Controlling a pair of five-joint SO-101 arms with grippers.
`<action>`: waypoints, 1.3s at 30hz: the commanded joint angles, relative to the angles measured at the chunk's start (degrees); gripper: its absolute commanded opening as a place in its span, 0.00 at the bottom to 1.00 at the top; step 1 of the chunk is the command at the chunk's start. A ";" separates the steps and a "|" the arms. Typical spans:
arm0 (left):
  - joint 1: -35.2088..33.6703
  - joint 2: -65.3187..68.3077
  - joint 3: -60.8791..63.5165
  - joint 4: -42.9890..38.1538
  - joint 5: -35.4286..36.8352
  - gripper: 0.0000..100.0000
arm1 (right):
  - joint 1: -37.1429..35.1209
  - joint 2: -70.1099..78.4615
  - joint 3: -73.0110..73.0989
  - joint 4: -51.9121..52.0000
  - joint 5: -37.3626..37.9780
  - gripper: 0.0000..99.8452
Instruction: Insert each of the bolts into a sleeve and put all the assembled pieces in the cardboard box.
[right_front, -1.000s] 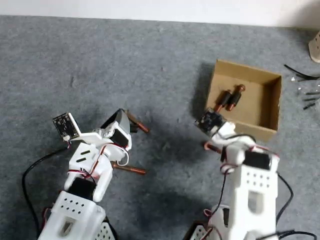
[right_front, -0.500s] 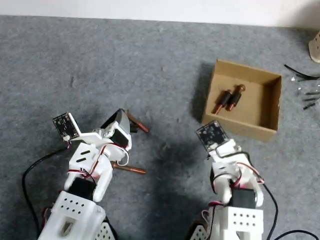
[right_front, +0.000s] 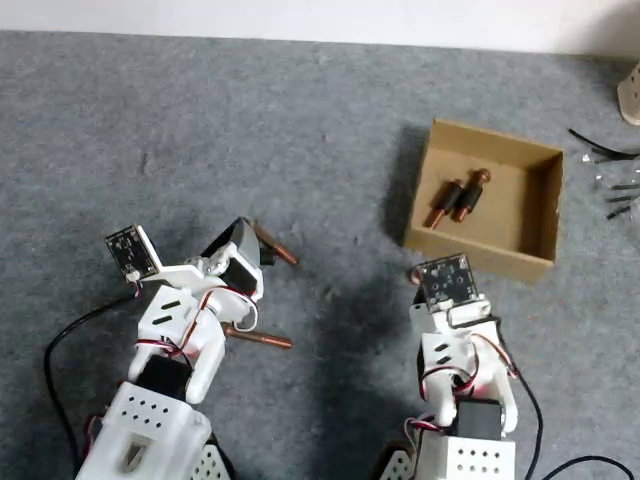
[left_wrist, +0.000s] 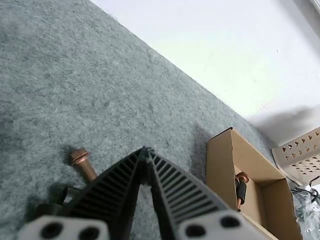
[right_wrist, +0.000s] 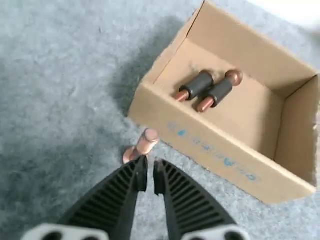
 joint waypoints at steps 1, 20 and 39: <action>-0.31 -0.84 -0.48 0.00 -0.09 0.01 | -1.54 0.04 3.12 -1.10 -0.53 0.00; -0.48 -0.84 -0.40 0.00 -0.09 0.01 | -10.77 1.71 -9.71 11.03 5.10 0.01; -0.31 -0.84 -0.40 0.00 -0.09 0.01 | 4.70 62.46 -43.03 20.44 4.75 0.14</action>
